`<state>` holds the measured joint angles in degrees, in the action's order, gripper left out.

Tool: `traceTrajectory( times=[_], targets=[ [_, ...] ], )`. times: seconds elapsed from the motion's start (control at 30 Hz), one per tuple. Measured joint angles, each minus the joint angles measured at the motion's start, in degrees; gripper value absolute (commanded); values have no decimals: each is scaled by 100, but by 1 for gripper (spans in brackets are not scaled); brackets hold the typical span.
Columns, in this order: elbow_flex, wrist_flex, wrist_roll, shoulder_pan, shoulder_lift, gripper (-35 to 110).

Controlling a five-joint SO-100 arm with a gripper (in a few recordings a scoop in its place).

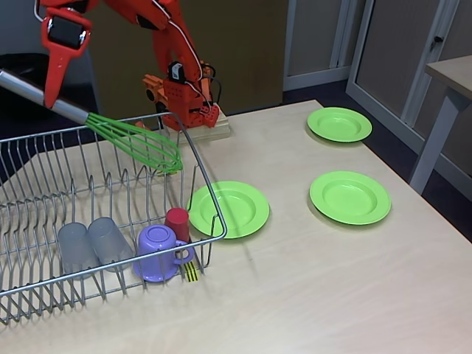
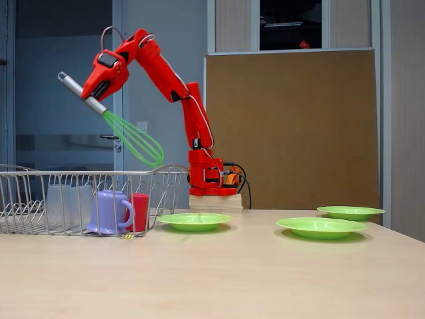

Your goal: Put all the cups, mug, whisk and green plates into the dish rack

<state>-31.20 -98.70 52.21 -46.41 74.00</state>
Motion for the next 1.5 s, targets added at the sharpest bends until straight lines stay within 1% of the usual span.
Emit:
traceTrajectory(
  times=[0.07,0.23,0.33,0.8,1.0,1.5],
  targets=[
    [185,114,35,-70,-501,0],
    [1371,141,264,-141,-2057,0],
    [1626,193,299,-141,-2619,0],
    [1793,229,483,-132,-3691,0],
    [2250,272,483,-132,-4412,0],
    [2470,659,501,-53,-5071,1]
  ],
)
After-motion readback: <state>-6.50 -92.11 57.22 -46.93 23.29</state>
